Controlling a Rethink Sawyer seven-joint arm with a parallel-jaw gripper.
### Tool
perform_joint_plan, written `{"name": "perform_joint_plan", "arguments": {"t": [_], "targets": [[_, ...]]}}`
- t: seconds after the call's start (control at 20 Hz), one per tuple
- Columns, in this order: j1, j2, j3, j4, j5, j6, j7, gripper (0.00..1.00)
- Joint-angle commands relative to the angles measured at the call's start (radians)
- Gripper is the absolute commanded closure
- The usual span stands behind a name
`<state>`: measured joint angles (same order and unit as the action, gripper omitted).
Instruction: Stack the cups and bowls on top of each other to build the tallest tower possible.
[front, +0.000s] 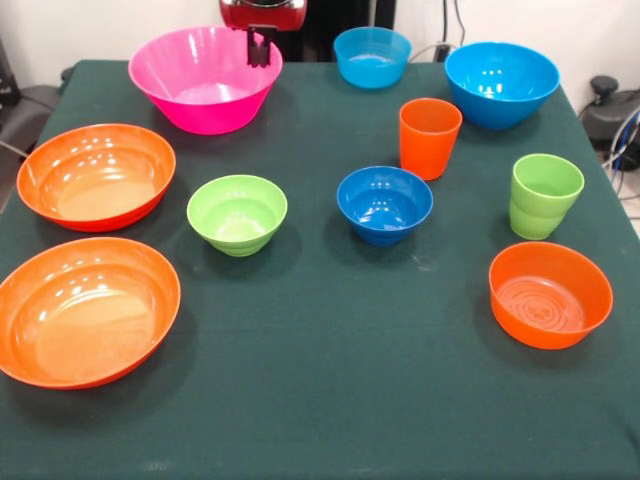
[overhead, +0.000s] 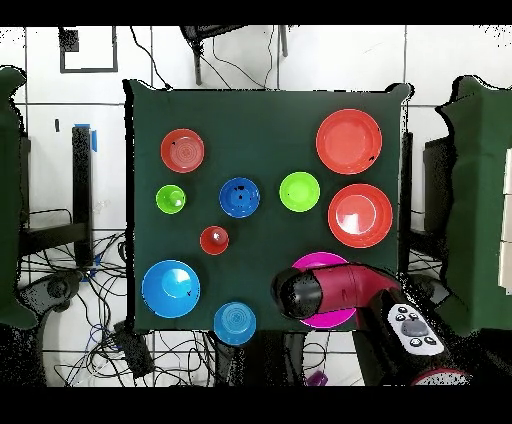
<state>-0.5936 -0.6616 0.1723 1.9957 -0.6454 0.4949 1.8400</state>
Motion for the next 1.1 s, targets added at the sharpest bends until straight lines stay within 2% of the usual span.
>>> {"name": "perform_joint_plan", "arguments": {"t": [0.05, 0.3, 0.35, 0.8, 1.1], "targets": [[0.008, 0.024, 0.097, -0.004, -0.001, 0.038, -0.058, 1.00], [0.001, 0.023, 0.105, 0.010, -0.005, 0.033, -0.064, 1.00], [-0.001, 0.025, 0.105, 0.012, -0.006, 0.033, -0.059, 0.00], [-0.003, 0.033, 0.102, 0.010, 0.002, 0.034, -0.048, 0.00], [0.008, 0.039, 0.092, -0.001, -0.018, 0.017, -0.042, 0.00]]}}
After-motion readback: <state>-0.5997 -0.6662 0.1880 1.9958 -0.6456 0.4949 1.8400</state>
